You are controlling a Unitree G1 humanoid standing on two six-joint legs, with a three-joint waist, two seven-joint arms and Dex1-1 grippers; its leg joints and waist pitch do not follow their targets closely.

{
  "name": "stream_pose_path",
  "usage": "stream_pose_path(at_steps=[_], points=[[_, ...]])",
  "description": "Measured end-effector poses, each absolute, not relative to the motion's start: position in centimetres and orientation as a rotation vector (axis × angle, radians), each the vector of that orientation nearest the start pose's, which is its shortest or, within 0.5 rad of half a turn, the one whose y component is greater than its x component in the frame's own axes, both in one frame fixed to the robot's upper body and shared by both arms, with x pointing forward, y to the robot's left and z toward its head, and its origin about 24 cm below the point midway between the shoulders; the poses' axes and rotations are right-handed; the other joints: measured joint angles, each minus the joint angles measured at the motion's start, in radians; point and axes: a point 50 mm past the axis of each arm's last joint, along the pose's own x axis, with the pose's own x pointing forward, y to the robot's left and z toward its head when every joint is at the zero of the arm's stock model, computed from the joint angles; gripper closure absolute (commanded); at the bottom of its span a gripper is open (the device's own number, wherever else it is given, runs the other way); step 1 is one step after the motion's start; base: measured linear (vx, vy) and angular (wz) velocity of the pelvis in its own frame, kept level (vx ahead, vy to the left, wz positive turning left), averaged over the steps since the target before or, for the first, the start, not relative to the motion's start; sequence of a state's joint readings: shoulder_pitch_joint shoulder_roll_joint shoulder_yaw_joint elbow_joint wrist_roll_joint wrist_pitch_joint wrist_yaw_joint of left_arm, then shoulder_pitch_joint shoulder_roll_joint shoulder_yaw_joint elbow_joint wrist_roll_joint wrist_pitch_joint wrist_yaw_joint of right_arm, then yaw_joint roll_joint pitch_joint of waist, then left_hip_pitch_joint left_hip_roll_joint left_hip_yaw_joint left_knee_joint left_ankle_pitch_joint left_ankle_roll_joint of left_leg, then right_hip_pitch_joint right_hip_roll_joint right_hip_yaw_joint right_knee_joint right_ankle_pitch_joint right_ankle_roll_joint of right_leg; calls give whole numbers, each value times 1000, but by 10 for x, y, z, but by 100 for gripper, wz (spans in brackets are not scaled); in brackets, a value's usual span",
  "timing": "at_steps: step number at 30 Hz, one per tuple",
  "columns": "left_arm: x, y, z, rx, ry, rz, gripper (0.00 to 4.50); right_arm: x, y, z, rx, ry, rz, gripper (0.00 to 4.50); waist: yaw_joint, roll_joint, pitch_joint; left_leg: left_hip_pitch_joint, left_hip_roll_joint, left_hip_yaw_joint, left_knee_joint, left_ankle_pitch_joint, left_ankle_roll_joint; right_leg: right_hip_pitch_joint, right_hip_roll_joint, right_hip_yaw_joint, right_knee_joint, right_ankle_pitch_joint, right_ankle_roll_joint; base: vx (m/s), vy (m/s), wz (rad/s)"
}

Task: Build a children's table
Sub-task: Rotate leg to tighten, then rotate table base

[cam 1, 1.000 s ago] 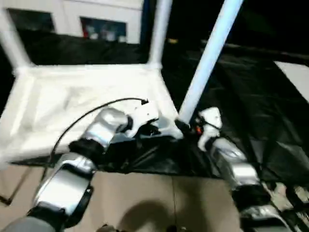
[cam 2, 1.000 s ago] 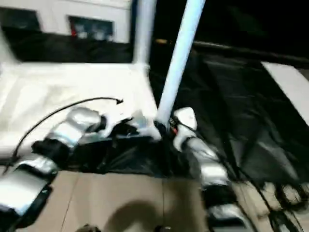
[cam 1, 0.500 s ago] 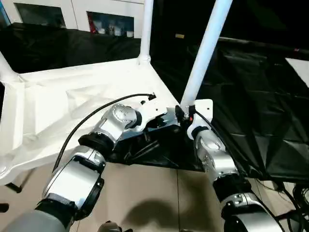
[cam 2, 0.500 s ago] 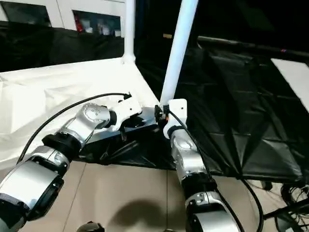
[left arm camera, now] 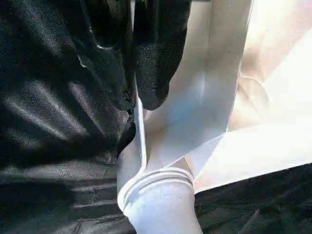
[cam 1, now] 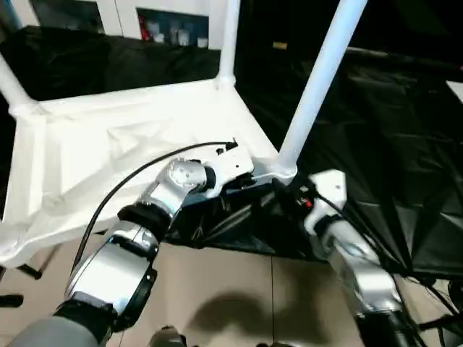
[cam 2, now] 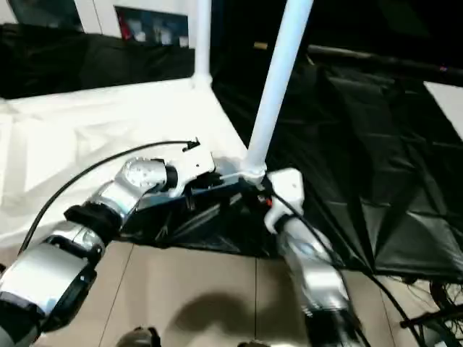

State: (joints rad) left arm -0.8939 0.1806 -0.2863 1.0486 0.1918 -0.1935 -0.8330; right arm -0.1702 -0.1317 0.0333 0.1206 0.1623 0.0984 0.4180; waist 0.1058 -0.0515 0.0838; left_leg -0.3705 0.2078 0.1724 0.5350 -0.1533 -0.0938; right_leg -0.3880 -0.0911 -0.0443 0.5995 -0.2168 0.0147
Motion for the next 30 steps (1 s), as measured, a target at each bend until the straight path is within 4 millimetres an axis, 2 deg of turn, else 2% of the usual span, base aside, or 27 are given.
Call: stream_pose_path(at_steps=[3,5,9,11,12,13,15,16,18,20,22,26,30], points=[[360,97,75,500,237,-1130,391,274,-132,57,81,49,580,108,-12,4,2,-1,0,0,0,0,0,-2,1,1,0,0,0,0,0,0],[358,102,77,473,246,-1138,365,275,-132,60,90,46,608,108,-16,4,2,-5,1,0,0,0,1,-6,2,1,0,0,0,0,0,0],[351,126,87,397,257,-1094,330,282,-128,67,81,44,664,108,-27,4,3,-17,2,0,9,1,8,-17,5,2,6,0,-1,0,0,0],[337,150,93,348,299,-1097,330,290,-124,71,85,37,680,108,-38,3,4,-16,3,2,11,0,9,-19,6,3,10,-2,-4,0,0,0],[330,158,94,326,328,-1110,330,292,-126,72,82,36,674,108,-38,4,5,-16,5,2,10,0,9,-19,6,2,11,-3,-5,0,0,0],[318,171,96,292,371,-1129,330,297,-124,74,92,36,681,108,-41,5,6,-16,6,4,10,0,7,-19,7,2,11,-3,-6,0,0,0],[300,183,98,250,429,-1173,330,301,-125,74,105,42,681,108,-41,6,7,-16,9,5,11,-2,3,-19,8,2,11,-4,-6,0,0,0],[285,192,100,219,478,-1207,330,306,-120,74,116,49,694,108,-43,5,8,-16,10,5,11,-2,2,-19,9,2,11,-4,-6,0,0,0],[271,195,102,191,525,-1252,330,311,-119,72,123,64,693,108,-43,5,9,-16,11,6,12,-2,2,-18,10,3,11,-4,-7,0,0,0],[260,196,104,192,556,-1263,330,317,-107,71,140,80,727,108,-44,5,10,-16,13,7,14,-1,0,-18,12,4,13,-3,-7,0,0,0],[254,196,103,199,580,-1266,330,324,-95,71,150,87,747,108,-45,4,10,-15,15,7,15,0,-1,-18,13,4,15,-3,-7,0,0,0],[256,203,93,304,642,-1151,330,347,-84,70,148,108,619,108,-45,2,10,-13,15,7,15,3,-5,-18,14,4,18,-1,-6,0,0,0],[267,215,82,416,676,-986,330,366,-94,73,179,116,433,108,-30,0,10,-15,15,7,17,3,-6,-17,14,5,19,0,-5,0,0,0]])
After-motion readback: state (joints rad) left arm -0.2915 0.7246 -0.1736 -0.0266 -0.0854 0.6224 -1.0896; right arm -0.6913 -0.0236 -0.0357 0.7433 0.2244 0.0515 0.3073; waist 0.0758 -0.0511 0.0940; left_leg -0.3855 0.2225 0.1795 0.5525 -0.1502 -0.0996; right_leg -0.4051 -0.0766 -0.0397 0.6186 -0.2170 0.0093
